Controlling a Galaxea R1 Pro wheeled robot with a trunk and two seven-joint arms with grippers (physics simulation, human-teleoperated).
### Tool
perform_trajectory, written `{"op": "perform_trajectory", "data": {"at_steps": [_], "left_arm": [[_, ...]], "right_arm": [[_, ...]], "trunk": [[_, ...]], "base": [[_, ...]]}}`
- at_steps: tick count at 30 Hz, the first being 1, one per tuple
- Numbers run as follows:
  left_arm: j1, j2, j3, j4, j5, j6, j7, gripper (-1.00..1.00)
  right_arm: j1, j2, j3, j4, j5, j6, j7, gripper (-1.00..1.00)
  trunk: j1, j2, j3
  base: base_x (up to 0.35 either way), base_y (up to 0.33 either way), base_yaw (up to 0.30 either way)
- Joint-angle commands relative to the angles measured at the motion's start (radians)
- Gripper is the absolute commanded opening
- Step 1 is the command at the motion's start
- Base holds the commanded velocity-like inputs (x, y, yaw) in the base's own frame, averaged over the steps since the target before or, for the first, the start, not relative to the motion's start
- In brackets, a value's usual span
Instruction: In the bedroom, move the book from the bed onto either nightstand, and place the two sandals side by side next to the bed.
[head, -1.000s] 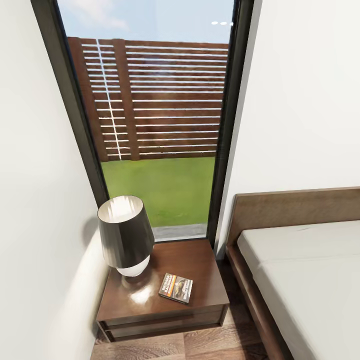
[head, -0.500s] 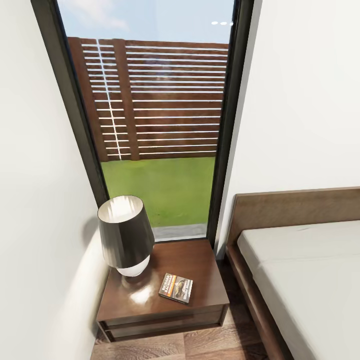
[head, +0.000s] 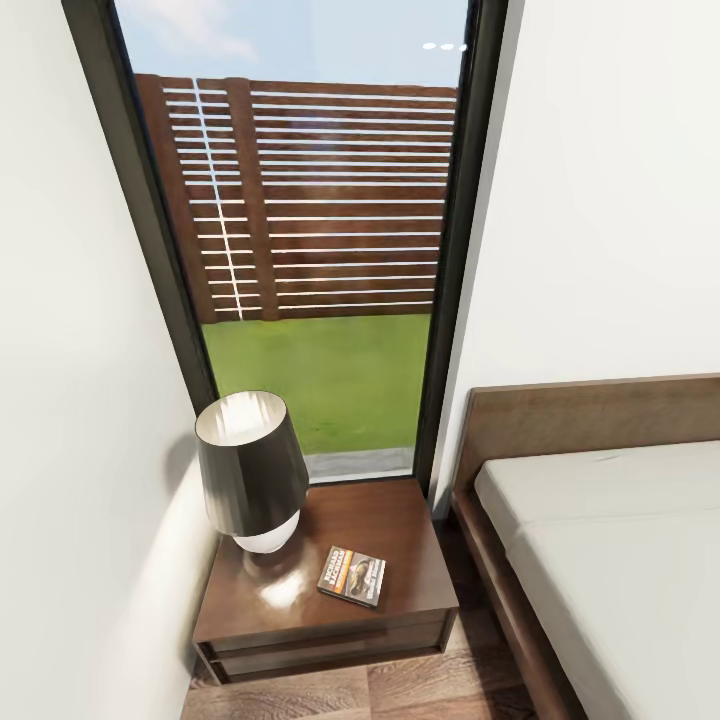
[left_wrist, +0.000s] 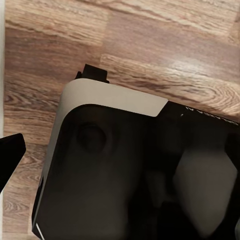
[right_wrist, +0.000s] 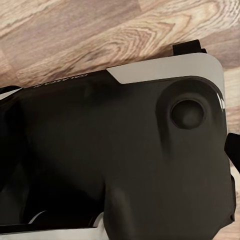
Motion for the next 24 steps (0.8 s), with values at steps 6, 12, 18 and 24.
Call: {"op": "perform_trajectory", "data": {"at_steps": [6, 12, 18, 24], "left_arm": [[0.0, 0.0, 0.008, -0.001, 0.004, 0.006, -0.004, 1.0], [0.0, 0.0, 0.008, -0.001, 0.004, 0.006, -0.004, 1.0], [0.0, 0.0, 0.008, -0.001, 0.004, 0.006, -0.004, 1.0], [0.0, 0.0, 0.008, -0.001, 0.004, 0.006, -0.004, 1.0]], "right_arm": [[-0.001, 0.0, -0.006, 0.002, -0.007, 0.003, 0.004, 1.0], [-0.001, 0.0, -0.006, 0.002, -0.007, 0.003, 0.004, 1.0], [-0.001, 0.0, -0.006, 0.002, -0.007, 0.003, 0.004, 1.0], [-0.001, 0.0, -0.006, 0.002, -0.007, 0.003, 0.004, 1.0]], "trunk": [[0.0, -0.001, -0.001], [0.0, -0.001, -0.001], [0.0, -0.001, -0.001], [0.0, -0.001, -0.001]], "base": [[0.0, 0.0, 0.0], [0.0, 0.0, 0.0], [0.0, 0.0, 0.0], [0.0, 0.0, 0.0]]}}
